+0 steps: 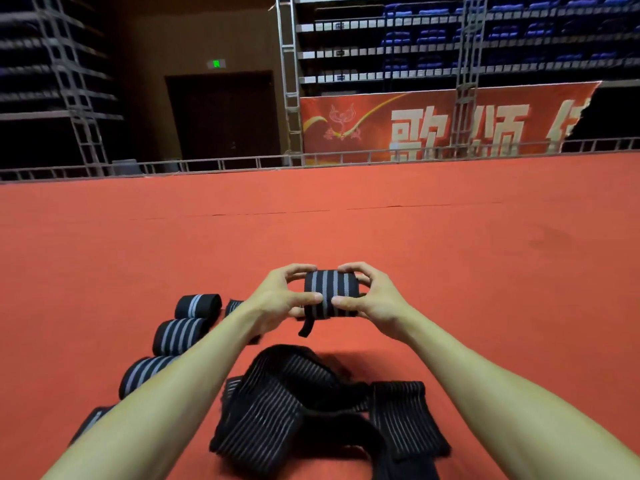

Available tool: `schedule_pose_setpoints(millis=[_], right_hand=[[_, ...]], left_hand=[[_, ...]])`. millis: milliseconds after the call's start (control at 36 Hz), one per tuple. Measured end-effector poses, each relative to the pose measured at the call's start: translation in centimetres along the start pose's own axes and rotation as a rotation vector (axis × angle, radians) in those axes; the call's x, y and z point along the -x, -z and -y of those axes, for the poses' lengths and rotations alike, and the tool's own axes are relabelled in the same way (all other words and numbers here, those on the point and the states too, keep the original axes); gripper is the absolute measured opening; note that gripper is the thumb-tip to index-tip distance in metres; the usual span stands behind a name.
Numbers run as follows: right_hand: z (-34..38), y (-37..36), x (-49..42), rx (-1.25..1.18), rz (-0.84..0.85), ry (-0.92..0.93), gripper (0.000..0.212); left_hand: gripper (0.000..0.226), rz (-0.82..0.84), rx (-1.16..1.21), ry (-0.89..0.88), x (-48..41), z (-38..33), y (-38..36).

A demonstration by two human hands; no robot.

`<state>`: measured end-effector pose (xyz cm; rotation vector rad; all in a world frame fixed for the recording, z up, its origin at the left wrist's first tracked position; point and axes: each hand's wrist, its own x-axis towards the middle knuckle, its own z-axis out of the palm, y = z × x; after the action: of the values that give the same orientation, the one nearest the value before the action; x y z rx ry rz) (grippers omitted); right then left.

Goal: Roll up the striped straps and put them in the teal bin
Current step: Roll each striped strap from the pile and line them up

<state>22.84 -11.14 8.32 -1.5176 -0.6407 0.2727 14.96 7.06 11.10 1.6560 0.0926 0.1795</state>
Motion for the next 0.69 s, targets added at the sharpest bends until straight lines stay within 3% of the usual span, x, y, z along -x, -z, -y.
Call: schedule_pose_setpoints(millis=[417, 583, 694], right_hand=[[-11.3, -1.9, -7.5, 0.421, 0.074, -0.123, 0.072], [-11.9, -1.9, -7.9, 0.558, 0.076, -0.078, 0.069], [-11.8, -1.9, -8.1, 0.588, 0.065, -0.067, 0.064]], left_hand=[[0.053, 0.004, -0.146, 0.174, -6.5, 10.9, 4.4], [0.054, -0.008, -0.268, 0.100, -6.5, 11.9, 4.6], [0.059, -0.026, -0.546, 0.030, -7.2, 12.0, 5.1]])
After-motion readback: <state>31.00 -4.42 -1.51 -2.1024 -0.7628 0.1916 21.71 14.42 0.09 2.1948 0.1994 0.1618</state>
